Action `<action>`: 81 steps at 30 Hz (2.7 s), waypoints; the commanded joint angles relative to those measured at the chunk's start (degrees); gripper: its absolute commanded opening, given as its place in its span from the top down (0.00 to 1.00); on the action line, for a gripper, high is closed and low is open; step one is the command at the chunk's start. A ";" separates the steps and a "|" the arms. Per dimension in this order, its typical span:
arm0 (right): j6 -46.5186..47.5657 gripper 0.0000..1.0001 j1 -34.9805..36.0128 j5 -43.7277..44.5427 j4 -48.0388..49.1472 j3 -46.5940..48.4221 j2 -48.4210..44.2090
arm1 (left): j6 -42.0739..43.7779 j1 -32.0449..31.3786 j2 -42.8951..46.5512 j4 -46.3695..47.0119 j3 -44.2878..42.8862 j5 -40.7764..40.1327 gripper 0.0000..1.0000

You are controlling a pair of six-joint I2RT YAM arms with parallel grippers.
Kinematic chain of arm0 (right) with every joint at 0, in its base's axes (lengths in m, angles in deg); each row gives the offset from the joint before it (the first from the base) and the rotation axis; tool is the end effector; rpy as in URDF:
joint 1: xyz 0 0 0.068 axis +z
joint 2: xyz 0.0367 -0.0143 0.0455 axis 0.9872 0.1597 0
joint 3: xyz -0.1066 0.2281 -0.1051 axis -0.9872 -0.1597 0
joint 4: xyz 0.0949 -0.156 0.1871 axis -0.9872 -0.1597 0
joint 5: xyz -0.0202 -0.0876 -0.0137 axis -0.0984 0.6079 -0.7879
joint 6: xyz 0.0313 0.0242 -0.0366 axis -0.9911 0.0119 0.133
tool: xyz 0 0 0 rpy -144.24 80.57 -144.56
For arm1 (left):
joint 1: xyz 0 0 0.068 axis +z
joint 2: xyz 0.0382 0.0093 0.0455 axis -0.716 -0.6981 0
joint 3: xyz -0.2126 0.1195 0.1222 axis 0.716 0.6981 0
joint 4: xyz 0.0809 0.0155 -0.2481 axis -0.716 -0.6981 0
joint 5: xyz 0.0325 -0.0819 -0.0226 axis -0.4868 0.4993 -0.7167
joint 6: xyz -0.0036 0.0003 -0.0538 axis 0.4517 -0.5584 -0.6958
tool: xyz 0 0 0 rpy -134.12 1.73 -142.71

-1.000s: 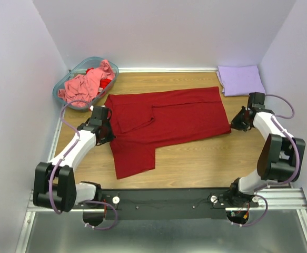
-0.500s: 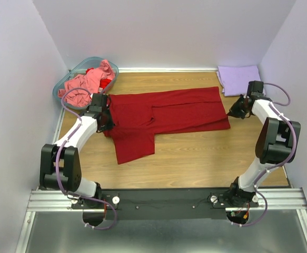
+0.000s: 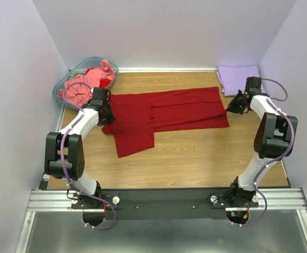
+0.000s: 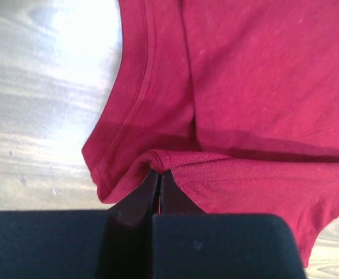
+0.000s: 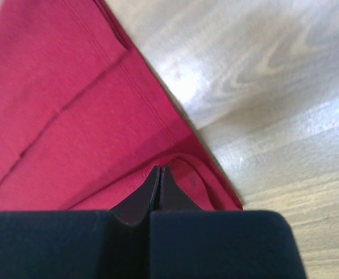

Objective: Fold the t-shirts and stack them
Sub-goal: Fold the tshirt

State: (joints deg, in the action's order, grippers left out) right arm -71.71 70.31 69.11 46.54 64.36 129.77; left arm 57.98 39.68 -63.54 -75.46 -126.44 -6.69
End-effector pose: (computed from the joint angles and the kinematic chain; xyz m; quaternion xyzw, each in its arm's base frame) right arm 0.3887 -0.0667 0.1994 0.3019 0.9073 0.1147 0.2694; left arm 0.3252 -0.0328 0.2131 -0.1723 0.9424 -0.0555 0.2814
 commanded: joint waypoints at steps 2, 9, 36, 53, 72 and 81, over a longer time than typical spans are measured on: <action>0.25 1.00 0.04 2.62 1.24 3.48 1.28 | 0.69 0.68 -0.65 1.67 -1.87 -2.22 1.00; -0.36 1.00 0.04 2.89 3.08 3.92 3.29 | 0.69 0.68 -2.75 3.87 -2.04 -3.36 1.00; 7.99 0.31 14.70 2.55 6.16 -2.31 -6.18 | -1.86 -3.44 7.16 5.99 4.79 -8.46 0.15; -7.30 0.46 43.72 -11.61 29.10 -20.51 -4.62 | -11.09 -16.89 14.30 3.52 21.77 -4.68 0.37; -16.01 0.62 51.02 -13.81 34.72 -18.58 6.37 | -13.20 -21.90 9.46 3.96 23.62 -4.16 0.66; -15.92 0.98 51.02 -13.28 34.20 -17.96 6.37 | -12.76 -22.08 10.07 3.26 21.78 -5.39 1.00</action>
State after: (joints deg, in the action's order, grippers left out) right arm -88.02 120.71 54.88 82.75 45.87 134.36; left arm 45.41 18.11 -52.26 -69.67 -104.39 -11.95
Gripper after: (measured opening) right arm 0.068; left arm 0.007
